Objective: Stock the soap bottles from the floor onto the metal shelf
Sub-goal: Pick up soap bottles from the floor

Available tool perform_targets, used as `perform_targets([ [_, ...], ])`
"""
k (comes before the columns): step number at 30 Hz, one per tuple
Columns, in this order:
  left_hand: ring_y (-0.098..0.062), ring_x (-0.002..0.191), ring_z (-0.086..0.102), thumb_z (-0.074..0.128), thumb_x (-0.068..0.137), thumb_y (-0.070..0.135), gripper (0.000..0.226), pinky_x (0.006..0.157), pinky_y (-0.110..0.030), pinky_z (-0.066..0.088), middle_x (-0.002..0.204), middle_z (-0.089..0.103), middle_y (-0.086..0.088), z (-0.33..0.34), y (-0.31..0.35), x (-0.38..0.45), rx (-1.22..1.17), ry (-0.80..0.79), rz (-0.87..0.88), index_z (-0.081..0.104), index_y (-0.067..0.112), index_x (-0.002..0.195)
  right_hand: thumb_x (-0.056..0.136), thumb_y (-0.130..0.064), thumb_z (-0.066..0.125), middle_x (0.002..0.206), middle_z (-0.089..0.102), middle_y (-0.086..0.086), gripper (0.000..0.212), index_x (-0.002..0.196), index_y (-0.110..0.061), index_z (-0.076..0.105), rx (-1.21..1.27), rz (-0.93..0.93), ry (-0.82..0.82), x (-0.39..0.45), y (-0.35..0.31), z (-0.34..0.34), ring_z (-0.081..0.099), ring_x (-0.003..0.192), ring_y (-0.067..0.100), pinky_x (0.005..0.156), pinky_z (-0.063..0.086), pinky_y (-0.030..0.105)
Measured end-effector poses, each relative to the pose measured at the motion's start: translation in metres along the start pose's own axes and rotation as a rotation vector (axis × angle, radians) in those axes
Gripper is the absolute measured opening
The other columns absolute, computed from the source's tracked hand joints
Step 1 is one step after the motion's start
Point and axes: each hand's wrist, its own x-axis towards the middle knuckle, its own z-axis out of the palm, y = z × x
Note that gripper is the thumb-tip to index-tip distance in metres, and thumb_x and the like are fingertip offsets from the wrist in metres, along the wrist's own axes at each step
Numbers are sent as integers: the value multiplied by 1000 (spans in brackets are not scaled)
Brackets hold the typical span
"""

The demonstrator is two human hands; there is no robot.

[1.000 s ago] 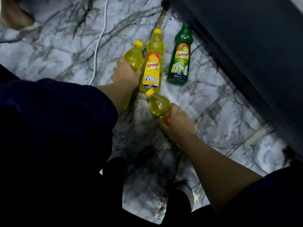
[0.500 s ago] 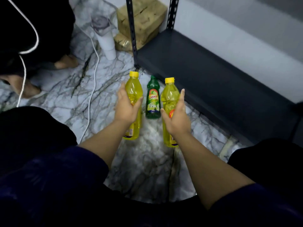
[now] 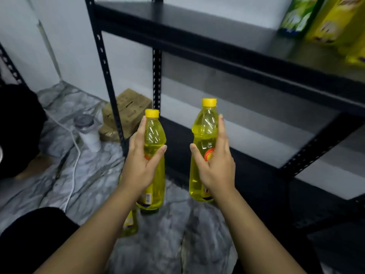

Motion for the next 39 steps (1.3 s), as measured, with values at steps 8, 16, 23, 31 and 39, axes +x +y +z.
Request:
perform_targets([
  [8,29,126,36,68,97,33,83,99,4,28,146,37,30,-10,141,94,-176,22,344,19,48,161,95,-47,73,143,29,-46,97,164,-48,5,96,-244,315,100,-92,-118,42,106,-31,86,47,22],
  [16,23,110,50,67,96,43,80,92,-12,42,136,44,25,-20,278,167,-222,138,634,18,56,158,98,-48,67,160,37,-13,93,168,-33,7,-35,-427,625,171,-156,-218,61,93,7,66,50,23],
  [23,-6,84,59,65,98,50,79,77,-29,55,135,48,5,29,360,210,-195,258,723,17,49,161,98,-55,58,135,51,4,91,166,-36,1,-323,-292,751,224,-119,-254,63,72,26,56,49,34],
  [31,-8,74,58,61,99,53,78,63,-26,46,140,44,1,95,371,241,-95,297,697,14,49,161,100,-58,56,137,46,7,92,165,-38,-6,-320,-199,701,241,-58,-232,67,86,29,57,44,34],
  [39,-21,83,64,58,98,57,77,69,-36,56,142,44,-2,126,335,263,-28,260,650,13,52,160,101,-62,50,137,47,10,91,165,-36,-10,-411,-128,735,264,-40,-226,68,94,30,58,58,42],
])
